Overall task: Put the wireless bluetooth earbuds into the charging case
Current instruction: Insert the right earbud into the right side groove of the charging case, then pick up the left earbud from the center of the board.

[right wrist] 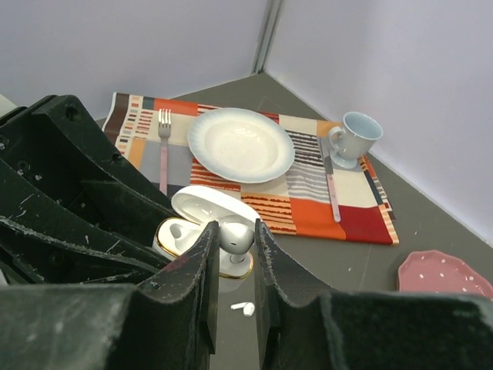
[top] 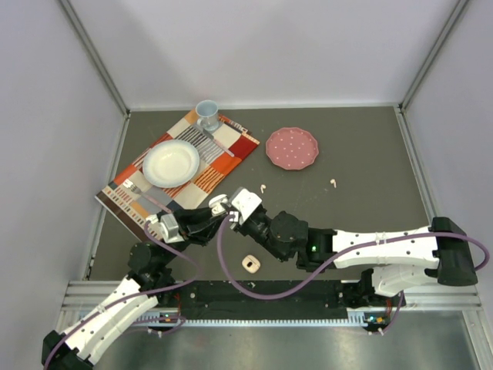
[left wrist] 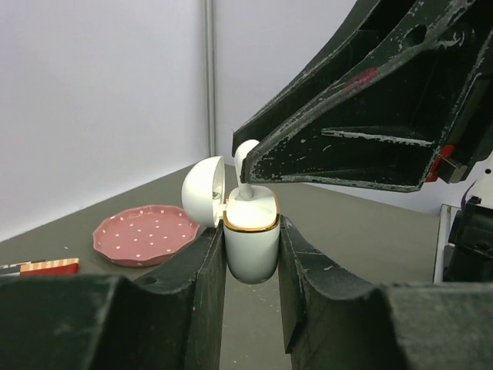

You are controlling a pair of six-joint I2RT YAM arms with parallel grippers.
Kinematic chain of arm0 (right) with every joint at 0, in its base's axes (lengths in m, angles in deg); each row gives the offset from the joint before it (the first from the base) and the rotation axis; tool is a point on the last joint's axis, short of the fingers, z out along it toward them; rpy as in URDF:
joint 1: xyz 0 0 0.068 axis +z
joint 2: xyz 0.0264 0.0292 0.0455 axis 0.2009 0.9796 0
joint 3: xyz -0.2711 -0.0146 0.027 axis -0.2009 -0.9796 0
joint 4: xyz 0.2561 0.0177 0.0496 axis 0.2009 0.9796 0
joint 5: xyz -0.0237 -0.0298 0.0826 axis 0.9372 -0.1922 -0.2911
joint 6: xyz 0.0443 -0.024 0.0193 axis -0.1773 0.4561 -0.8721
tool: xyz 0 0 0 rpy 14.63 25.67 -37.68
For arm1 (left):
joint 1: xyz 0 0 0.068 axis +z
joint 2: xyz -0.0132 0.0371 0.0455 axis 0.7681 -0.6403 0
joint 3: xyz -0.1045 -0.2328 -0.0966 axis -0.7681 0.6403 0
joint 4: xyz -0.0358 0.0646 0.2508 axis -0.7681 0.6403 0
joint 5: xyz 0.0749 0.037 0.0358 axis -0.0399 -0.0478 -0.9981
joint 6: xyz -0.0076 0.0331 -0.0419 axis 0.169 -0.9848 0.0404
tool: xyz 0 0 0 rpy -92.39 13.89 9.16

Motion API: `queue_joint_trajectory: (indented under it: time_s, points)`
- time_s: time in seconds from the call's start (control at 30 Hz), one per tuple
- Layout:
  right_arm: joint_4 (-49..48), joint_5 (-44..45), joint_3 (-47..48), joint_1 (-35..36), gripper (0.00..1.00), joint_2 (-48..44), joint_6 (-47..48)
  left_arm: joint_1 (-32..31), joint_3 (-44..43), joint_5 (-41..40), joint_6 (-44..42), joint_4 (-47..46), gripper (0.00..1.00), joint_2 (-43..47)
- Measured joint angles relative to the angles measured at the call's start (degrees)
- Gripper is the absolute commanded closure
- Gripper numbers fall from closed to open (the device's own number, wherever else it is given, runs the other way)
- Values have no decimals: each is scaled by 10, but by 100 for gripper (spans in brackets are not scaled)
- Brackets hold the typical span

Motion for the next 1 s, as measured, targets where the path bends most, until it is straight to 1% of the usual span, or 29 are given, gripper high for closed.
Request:
queue_joint_trajectory:
  time_s: [0.1,0.2,0.23,0.3,0.37,0.4,0.43,0.47,0.5,0.53,0.6,0.8,0.93,1.0]
  points:
    - [2,-2,0,3,96,0,6,0,0,-3,0,0,100,0]
    - [12,-2,0,7,90,1,7,0,0,-3,0,-2,100,0]
    - [14,0,0,7,84,2,7,0,0,-3,0,-2,100,0]
    - [14,1,0,7,79,3,6,0,0,-4,0,0,100,0]
    - [14,2,0,7,64,3,4,0,0,-4,0,0,100,0]
    - [14,3,0,7,58,3,0,0,0,-4,-1,0,100,0]
    - [13,3,0,8,46,3,-4,0,0,-5,-1,1,100,-1]
    - [13,2,0,8,38,3,-10,0,0,-5,-1,1,100,-2]
    - [12,2,0,9,33,3,-15,0,0,-5,-1,2,100,-4]
    - [13,1,1,9,26,3,-20,0,0,-5,-2,3,100,-5]
    - [19,0,1,9,19,3,-31,0,0,-7,-4,4,100,-6]
    - [50,-12,5,7,12,-27,-56,0,-4,-12,-9,7,100,-5]
    - [55,-29,5,-2,11,-99,-84,0,-5,-21,-17,12,100,6]
    - [58,-32,9,-18,10,-137,-110,0,-5,-25,-22,16,100,10]
